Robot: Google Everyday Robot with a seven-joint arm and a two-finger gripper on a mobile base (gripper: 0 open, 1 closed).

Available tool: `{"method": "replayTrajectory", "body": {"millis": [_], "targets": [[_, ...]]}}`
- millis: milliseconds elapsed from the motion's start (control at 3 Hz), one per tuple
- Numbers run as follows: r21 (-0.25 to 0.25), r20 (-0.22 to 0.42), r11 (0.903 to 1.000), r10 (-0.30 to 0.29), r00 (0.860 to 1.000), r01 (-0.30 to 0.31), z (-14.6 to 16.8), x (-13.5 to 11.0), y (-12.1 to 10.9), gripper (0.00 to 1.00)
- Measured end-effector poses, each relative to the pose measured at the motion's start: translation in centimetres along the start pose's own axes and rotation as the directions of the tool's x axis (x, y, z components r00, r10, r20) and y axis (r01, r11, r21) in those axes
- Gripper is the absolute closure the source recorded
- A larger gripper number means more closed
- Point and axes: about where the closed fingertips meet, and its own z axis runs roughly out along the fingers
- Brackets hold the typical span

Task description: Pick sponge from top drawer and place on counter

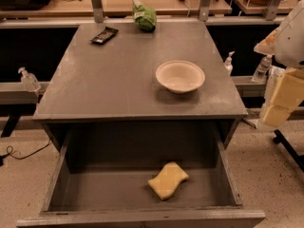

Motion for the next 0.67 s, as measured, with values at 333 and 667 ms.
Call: {"method": "replayTrajectory", "body": {"millis": [333, 667], "targets": [[0.0, 0.0, 1.0, 0.0, 1.0, 0.0, 0.0, 0.0, 0.0, 0.0], [-0.002, 0.015, 1.0, -0.009, 1.0, 0.009, -0.08, 0.04, 0.01, 0.0]]}}
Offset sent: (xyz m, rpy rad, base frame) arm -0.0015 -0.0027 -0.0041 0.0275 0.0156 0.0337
